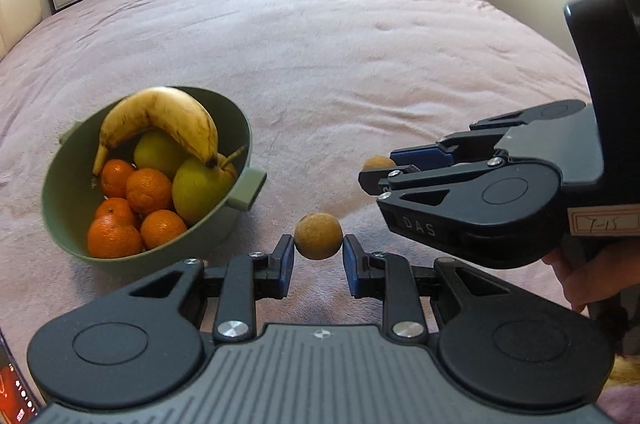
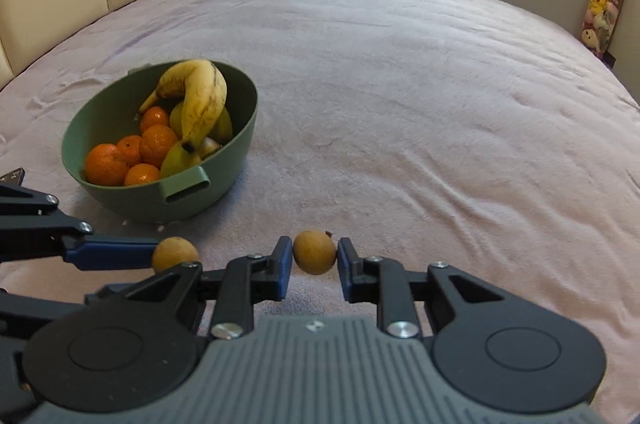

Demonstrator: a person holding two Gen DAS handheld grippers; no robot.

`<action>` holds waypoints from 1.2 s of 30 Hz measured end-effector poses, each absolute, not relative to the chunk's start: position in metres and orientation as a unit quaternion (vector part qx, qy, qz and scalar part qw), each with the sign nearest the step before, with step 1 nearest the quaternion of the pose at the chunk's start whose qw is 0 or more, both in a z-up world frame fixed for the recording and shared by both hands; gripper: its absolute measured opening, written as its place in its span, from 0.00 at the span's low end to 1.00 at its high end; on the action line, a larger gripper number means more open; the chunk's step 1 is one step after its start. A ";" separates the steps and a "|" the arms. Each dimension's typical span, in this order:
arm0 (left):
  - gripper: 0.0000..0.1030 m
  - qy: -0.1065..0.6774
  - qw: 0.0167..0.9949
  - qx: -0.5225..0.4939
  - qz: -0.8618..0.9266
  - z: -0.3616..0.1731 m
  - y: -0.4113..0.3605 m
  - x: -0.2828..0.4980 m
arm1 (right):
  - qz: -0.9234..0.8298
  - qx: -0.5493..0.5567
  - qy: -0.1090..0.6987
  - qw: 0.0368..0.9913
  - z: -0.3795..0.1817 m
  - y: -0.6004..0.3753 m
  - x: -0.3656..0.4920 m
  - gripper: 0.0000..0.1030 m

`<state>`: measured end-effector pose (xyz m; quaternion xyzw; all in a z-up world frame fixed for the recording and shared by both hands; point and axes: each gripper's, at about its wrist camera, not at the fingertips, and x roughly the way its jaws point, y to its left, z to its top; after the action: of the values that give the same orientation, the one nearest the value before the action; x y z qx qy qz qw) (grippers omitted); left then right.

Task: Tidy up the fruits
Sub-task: 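Carry both held small brown fruits over the green colander, then lower the small brown fruits into the colander and open both tools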

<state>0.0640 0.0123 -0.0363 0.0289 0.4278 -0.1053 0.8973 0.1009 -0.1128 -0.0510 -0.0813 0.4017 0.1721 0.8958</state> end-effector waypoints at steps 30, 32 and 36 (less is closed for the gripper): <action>0.28 0.405 0.907 -0.102 0.056 0.007 0.133 0.093 | 0.305 -0.167 0.329 0.878 0.027 -0.008 0.112 0.20; 0.28 0.412 0.903 -0.097 0.068 0.002 0.138 0.095 | 0.319 -0.185 0.335 0.867 0.021 0.002 0.117 0.20; 0.28 0.427 0.894 -0.104 0.087 -0.011 0.146 0.101 | 0.332 -0.208 0.352 0.850 0.005 0.017 0.130 0.20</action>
<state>0.1011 0.1463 -0.0105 -0.1038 0.4275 0.0865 0.8939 0.1296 0.0174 0.0053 -0.2079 0.3522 0.3321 0.8499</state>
